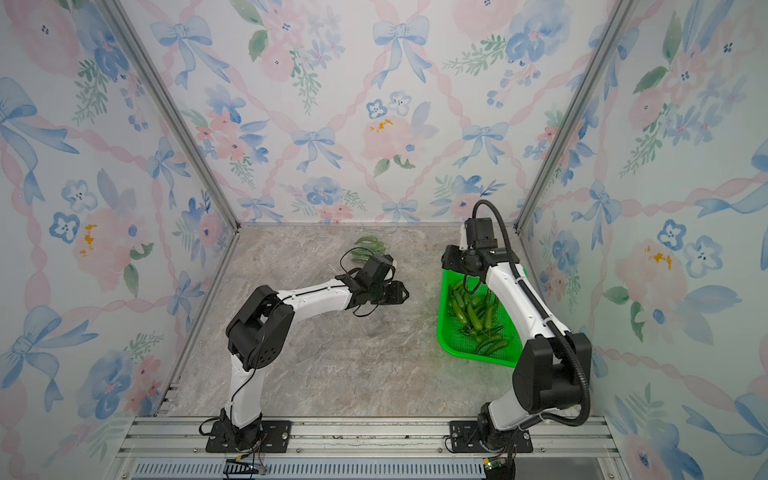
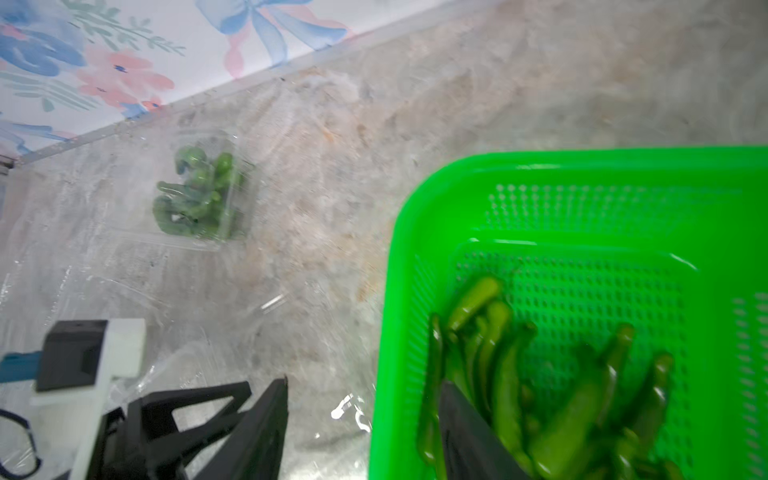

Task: Take small green peppers out of containers
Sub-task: Place the green pepper in the basket, then move the packing box to the center of the board.

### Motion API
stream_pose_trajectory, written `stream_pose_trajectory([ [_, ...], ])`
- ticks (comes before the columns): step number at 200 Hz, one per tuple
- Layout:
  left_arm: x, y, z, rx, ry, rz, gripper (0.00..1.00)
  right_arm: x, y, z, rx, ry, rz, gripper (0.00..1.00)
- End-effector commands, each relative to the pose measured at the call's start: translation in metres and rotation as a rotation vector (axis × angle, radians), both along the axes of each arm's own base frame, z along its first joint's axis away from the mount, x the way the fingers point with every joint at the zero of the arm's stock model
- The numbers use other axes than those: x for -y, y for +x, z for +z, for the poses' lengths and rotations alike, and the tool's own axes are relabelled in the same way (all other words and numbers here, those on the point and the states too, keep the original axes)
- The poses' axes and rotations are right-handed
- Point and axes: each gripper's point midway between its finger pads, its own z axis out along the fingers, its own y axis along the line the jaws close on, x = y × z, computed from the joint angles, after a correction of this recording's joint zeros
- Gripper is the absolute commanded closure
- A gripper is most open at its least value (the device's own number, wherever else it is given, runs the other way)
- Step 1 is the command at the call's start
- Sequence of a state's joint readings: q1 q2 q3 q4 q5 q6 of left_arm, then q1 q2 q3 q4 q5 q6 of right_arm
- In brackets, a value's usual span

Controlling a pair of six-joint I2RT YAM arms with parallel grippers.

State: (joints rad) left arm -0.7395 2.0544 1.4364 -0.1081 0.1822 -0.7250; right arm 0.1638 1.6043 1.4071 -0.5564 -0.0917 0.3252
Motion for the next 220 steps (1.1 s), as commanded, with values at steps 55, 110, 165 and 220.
stream_pose_trajectory([
  [55, -0.078, -0.021, -0.027, -0.073, 0.123, 0.042, 0.54, -0.072, 0.083, -0.021, 0.02, 0.016, 0.133, 0.42],
  [110, -0.124, -0.02, -0.01, -0.04, 0.122, 0.094, 0.54, -0.092, 0.092, -0.032, 0.019, 0.023, 0.161, 0.41],
  [165, -0.178, -0.031, -0.012, -0.052, 0.132, 0.154, 0.55, -0.11, 0.107, -0.042, 0.006, 0.125, 0.154, 0.39],
  [220, -0.165, 0.009, 0.066, 0.105, 0.021, 0.189, 0.5, -0.129, 0.122, -0.052, -0.018, 0.32, 0.097, 0.36],
])
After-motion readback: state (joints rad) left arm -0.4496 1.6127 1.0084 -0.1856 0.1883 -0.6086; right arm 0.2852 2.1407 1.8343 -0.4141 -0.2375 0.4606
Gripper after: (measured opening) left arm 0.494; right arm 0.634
